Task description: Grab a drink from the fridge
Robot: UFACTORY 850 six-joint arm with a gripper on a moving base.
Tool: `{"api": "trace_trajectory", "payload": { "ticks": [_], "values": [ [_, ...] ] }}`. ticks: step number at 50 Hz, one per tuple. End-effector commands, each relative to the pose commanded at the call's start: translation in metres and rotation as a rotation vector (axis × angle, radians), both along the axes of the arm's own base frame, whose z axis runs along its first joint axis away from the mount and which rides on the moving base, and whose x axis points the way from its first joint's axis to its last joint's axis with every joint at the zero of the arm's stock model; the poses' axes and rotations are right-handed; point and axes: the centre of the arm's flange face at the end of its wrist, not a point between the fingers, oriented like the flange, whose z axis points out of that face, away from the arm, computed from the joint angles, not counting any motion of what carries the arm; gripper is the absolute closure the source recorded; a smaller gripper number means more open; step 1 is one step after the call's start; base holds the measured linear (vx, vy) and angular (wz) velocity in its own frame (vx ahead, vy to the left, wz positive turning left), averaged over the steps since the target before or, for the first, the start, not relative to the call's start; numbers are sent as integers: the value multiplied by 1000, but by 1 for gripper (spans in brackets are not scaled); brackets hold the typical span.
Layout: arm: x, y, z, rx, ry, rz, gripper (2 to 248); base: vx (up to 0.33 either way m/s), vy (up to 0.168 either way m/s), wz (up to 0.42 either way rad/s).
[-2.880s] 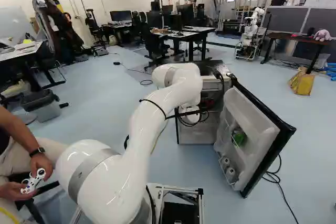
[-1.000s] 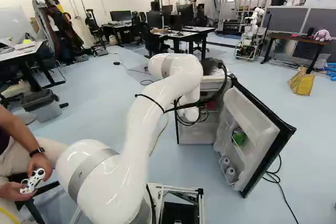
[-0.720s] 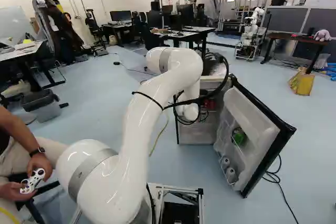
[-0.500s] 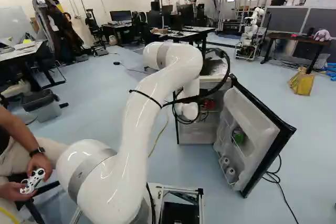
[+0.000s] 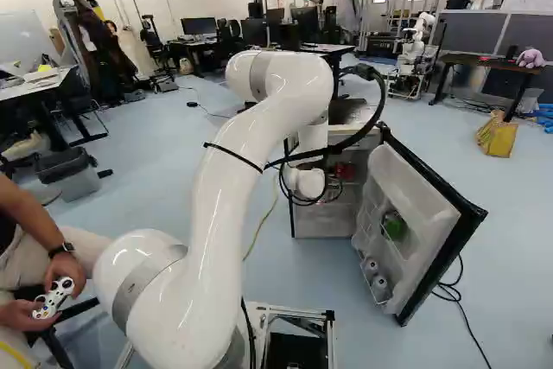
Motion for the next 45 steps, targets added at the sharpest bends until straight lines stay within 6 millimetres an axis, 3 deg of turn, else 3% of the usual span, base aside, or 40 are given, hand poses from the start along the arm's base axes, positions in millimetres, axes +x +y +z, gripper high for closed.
{"api": "trace_trajectory", "payload": {
  "ticks": [45],
  "values": [
    [-78,17,65,13,26,-34,158,0,0,0]
  ]
}}
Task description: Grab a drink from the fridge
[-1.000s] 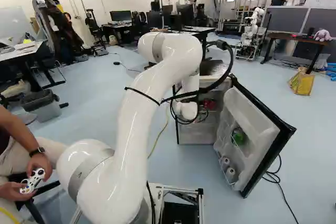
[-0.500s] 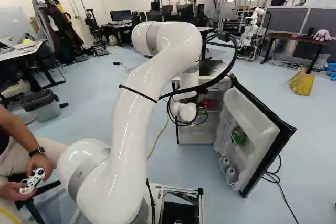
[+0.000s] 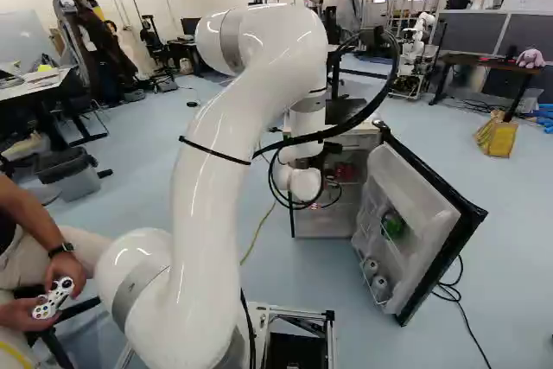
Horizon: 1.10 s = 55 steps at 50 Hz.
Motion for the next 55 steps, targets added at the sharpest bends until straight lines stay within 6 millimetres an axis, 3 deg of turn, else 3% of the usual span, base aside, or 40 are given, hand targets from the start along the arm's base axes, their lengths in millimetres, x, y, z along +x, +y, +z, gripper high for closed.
{"api": "trace_trajectory", "payload": {
  "ticks": [30,55],
  "values": [
    [-47,13,43,-6,-12,-22,158,0,0,0],
    [-56,17,72,-28,-54,-24,158,0,0,0]
  ]
}}
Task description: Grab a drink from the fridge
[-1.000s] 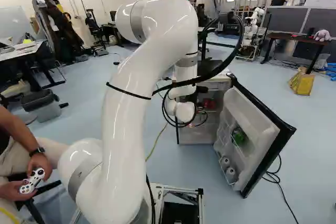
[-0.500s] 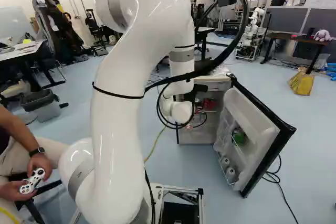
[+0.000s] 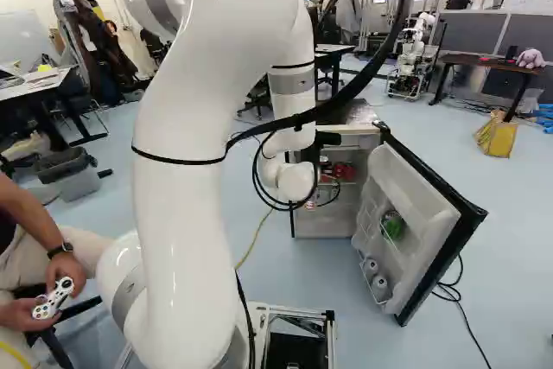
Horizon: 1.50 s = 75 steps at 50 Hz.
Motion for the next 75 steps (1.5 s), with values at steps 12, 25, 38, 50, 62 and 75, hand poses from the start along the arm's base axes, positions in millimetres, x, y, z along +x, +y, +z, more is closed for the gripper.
{"api": "trace_trajectory", "payload": {
  "ticks": [12,25,38,50,62,75],
  "values": [
    [-2,1,12,-9,-11,0,158,0,0,0],
    [-6,3,24,-14,1,-2,158,0,0,0],
    [-10,4,35,-18,13,-3,158,0,0,0],
    [-11,5,46,-26,13,-2,158,0,0,0],
    [-6,6,56,-34,9,3,158,0,0,0],
    [-1,6,68,-44,3,8,158,0,0,0]
  ]
}}
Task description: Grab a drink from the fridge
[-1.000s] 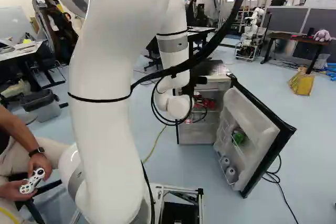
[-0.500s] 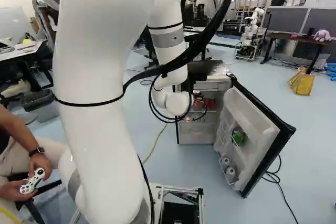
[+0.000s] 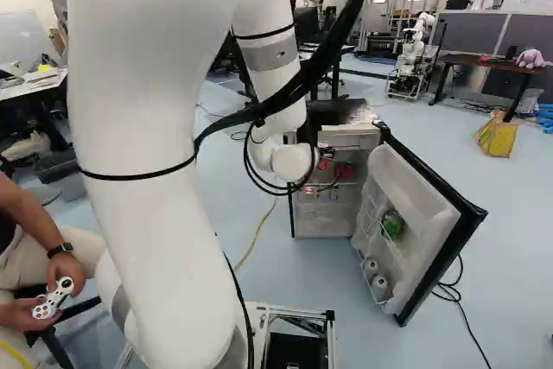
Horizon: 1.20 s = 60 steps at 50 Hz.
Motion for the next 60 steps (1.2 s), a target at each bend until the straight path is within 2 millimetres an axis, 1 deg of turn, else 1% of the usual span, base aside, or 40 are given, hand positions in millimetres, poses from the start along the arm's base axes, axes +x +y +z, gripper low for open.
{"api": "trace_trajectory", "payload": {
  "ticks": [34,60],
  "values": [
    [17,0,35,-37,-70,17,158,0,0,0],
    [30,0,58,-56,-84,26,158,0,0,0]
  ]
}}
